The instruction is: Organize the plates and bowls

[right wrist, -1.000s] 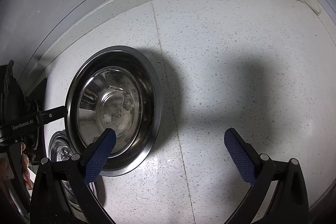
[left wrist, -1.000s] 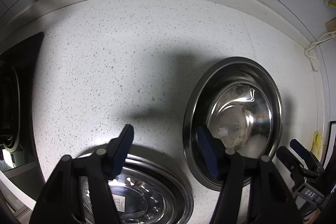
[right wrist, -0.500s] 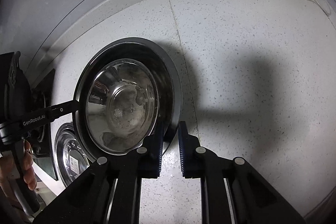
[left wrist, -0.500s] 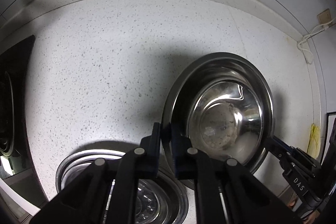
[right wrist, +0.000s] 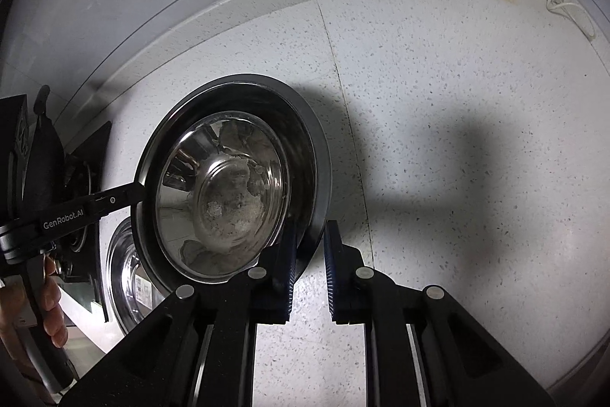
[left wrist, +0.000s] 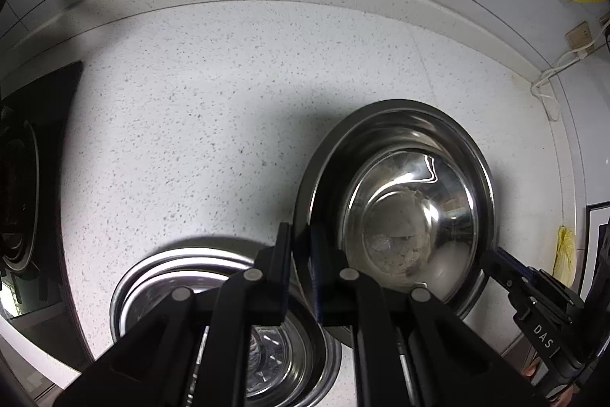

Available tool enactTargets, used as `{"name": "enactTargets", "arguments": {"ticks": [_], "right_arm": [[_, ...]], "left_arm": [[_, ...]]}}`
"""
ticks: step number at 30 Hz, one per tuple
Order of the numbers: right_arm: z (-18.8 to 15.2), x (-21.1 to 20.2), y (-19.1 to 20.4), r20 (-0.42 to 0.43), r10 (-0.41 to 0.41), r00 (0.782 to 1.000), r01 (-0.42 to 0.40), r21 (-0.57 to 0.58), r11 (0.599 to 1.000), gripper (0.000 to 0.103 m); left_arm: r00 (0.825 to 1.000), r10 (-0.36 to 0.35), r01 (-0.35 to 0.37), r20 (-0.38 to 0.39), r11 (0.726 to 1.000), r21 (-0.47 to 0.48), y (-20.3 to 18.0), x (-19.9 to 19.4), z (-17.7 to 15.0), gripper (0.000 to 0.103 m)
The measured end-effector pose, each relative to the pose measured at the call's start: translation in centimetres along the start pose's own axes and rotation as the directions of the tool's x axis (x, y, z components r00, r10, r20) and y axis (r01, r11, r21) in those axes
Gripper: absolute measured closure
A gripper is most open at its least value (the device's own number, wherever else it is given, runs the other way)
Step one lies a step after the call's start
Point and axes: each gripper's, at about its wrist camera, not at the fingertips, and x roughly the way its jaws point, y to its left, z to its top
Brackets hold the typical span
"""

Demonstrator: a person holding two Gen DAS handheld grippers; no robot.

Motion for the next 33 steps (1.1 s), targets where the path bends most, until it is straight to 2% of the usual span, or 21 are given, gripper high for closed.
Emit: {"name": "enactTargets", "arguments": {"ticks": [9,17,24,29,33], "right_arm": [[-0.9,-2.2,2.1,0.036,0.014,0.999,-0.012,-0.055,0.998,0.091],[-2.3,-2.9,6.4,0.04,0.054,0.998,-0.047,-0.152,0.987,0.09],[-4.6,-1.4,10.4,-0.021,0.091,0.996,-0.093,-0.249,0.964,0.09],[-6.3,0.5,12.9,-0.083,0.09,0.992,-0.111,-0.305,0.946,0.09],[-7.1,2.2,13.7,-0.122,0.076,0.99,-0.112,-0.326,0.939,0.089]], "left_arm": [[0.999,0.006,-0.005,0.05,1.0,-0.01,1.5,-3.6,-2.0,0.094],[0.995,0.037,-0.03,0.091,0.997,-0.075,5.5,-6.8,-4.6,0.094],[0.992,0.086,-0.071,0.09,0.984,-0.161,10.2,-7.7,-9.0,0.094],[0.994,0.095,-0.08,0.057,0.971,-0.227,13.1,-6.7,-11.8,0.094],[0.994,0.101,-0.089,0.035,0.963,-0.255,14.5,-5.8,-12.9,0.094]]}}
